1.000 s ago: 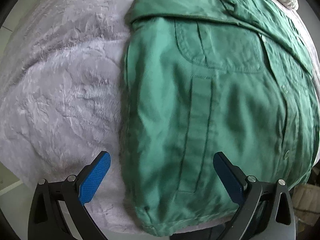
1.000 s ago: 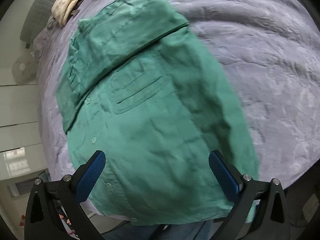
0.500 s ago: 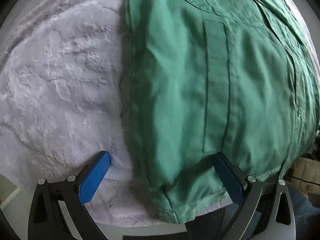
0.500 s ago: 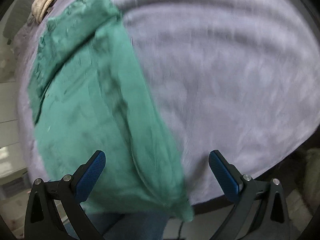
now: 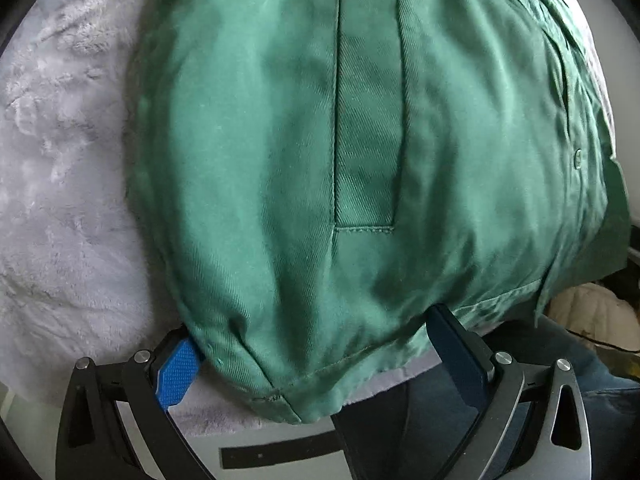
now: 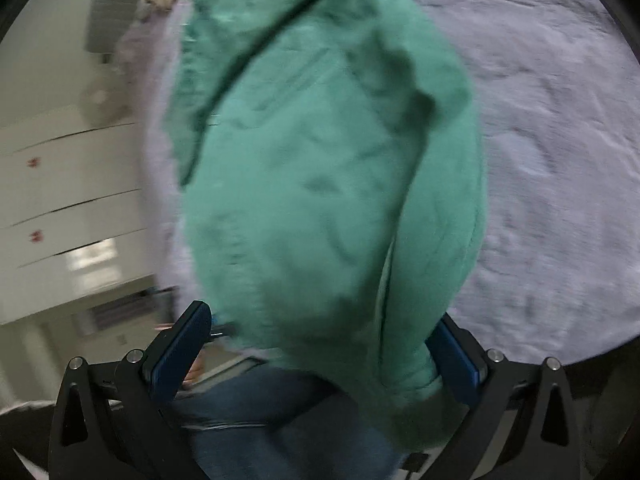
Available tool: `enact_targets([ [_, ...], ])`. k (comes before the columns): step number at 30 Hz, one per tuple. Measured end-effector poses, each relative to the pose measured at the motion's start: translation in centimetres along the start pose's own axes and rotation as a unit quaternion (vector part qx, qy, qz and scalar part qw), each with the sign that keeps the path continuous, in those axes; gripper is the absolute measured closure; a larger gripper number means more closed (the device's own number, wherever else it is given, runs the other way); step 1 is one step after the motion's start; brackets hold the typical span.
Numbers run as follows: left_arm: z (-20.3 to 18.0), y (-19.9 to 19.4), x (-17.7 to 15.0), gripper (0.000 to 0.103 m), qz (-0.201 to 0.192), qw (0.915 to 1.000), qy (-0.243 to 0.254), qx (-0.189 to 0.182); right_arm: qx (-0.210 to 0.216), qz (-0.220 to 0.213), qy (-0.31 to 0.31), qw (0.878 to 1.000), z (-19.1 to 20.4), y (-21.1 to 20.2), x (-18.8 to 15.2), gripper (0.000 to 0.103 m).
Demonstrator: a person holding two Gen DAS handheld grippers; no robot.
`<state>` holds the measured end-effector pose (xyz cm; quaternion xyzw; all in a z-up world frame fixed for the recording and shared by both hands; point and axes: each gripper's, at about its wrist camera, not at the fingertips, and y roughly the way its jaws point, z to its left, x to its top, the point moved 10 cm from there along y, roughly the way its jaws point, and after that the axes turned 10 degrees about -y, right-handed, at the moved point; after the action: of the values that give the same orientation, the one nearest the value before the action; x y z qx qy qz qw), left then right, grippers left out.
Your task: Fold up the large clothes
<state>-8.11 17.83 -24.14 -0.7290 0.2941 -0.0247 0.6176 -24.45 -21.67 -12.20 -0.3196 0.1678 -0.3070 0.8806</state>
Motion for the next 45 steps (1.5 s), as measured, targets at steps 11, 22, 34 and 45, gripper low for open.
enact_targets([
  [11,-2.5,-0.3,0.5,0.001,-0.008,0.9996,-0.001,-0.025,-0.062,0.035,0.023,0.997,-4.2,0.3,-2.2,0.000],
  [22,-4.1,-3.0,0.8,0.091,-0.025,0.9968,-0.003,-0.076,-0.145,0.083,-0.022,0.986,-3.6,0.8,-2.6,0.090],
  [34,-6.2,-17.5,9.2,0.092,-0.138,0.9613,-0.033,-0.236,0.110,-0.110,-0.013,0.988,7.1,-5.4,6.8,0.091],
  [45,-7.2,-23.4,28.0,0.092,-0.260,0.9421,-0.058,-0.205,0.128,-0.188,0.014,0.974,6.9,-4.0,24.7,0.091],
])
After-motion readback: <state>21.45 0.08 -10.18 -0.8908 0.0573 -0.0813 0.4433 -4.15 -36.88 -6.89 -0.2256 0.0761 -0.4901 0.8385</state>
